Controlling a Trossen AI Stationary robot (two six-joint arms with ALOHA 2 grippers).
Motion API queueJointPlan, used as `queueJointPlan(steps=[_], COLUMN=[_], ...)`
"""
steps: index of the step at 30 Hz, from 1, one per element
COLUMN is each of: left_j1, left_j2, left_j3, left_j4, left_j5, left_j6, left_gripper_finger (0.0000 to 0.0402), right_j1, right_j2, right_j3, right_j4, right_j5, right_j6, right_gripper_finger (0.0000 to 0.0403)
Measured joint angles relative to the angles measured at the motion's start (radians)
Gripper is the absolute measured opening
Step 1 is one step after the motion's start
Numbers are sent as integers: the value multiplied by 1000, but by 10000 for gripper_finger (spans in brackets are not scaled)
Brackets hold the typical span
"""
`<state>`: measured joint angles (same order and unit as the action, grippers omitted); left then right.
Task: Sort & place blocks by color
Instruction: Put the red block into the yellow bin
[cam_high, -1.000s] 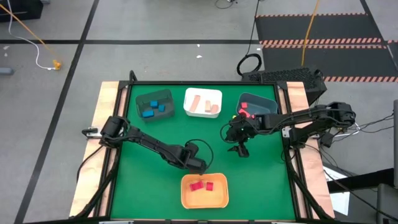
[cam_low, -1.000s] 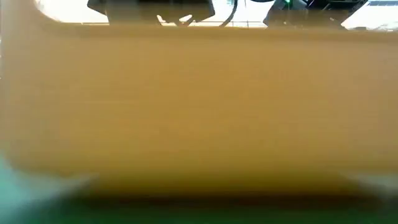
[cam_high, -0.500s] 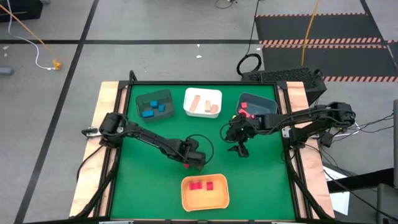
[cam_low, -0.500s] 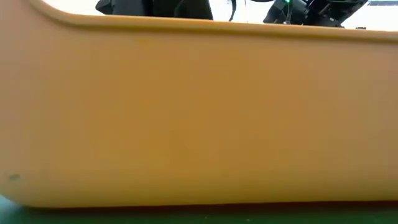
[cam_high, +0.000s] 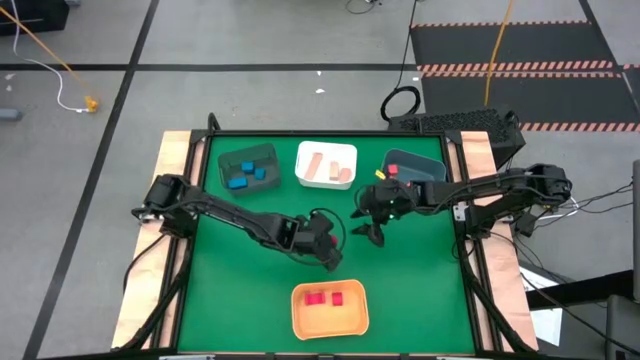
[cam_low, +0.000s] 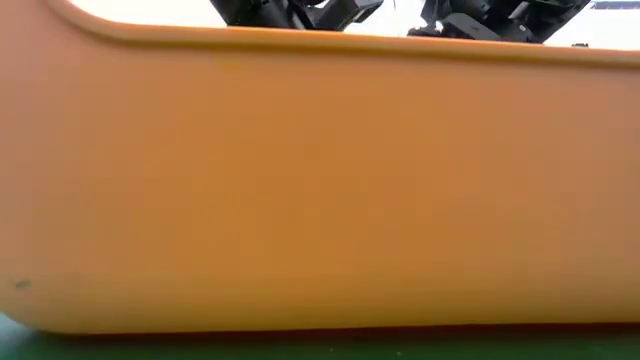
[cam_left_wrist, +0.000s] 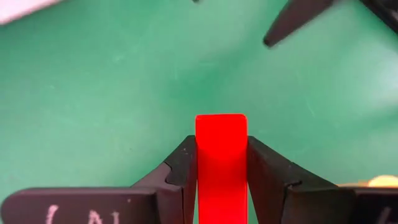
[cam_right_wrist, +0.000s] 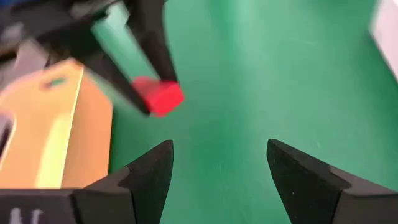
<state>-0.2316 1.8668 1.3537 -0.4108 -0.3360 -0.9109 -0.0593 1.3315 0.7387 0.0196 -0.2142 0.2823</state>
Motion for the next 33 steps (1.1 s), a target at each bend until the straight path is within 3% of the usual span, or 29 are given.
queueJointPlan(steps=[5, 12, 19, 22, 26, 33], left_j1=[30, 26, -8, -28, -27, -7], left_j2=[-14, -113, -226, -264, -284, -285], left_j3=[0, 2, 1, 1, -1, 2], left_j4=[15, 22, 137, 189, 251, 272], left_j5=[-68, -156, -355, -450, -528, -547], left_j6=[-5, 101, 136, 169, 146, 93], left_gripper_finger=[104, 104, 104, 104, 104, 104], right_j1=[8, 81, 154, 199, 256, 297], right_j2=[0, 0, 0, 0, 0, 1], right_j3=[0, 0, 0, 0, 0, 0], right_j4=[18, 21, 282, 487, 692, 678], right_j5=[7, 4, 94, 191, 376, 675], right_j6=[156, 341, 540, 520, 374, 282], right_gripper_finger=[251, 251, 251, 251, 251, 251])
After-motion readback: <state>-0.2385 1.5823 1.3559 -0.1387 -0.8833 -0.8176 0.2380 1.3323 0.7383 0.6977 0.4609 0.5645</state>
